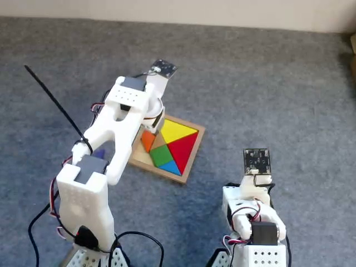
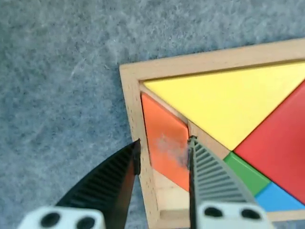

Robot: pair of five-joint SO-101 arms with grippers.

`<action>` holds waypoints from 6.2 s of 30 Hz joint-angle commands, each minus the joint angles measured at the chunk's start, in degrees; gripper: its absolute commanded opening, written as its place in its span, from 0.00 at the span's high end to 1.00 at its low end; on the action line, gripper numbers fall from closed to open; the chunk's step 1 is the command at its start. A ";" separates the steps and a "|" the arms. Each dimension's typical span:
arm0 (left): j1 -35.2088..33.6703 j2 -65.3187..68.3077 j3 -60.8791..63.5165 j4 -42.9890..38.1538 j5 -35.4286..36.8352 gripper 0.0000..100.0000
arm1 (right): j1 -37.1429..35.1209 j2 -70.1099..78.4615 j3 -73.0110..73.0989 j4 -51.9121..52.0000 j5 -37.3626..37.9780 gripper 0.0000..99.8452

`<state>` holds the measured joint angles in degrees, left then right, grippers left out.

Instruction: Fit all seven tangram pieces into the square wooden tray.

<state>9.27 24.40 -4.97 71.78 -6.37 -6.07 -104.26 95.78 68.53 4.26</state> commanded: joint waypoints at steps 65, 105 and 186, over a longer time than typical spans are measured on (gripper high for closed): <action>-22.73 -27.82 9.36 13.19 -9.14 0.84 | 0.66 -0.31 6.29 -0.13 -0.18 0.99; -29.05 -27.21 44.09 -14.95 -18.99 0.84 | 0.66 -0.31 6.29 0.04 -0.18 0.99; -27.38 -46.64 46.73 -4.40 -14.68 0.89 | 0.75 -0.31 6.29 -0.04 -0.18 0.99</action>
<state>-19.12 -12.62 41.98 62.20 -21.67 -6.07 -104.26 95.78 68.53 4.26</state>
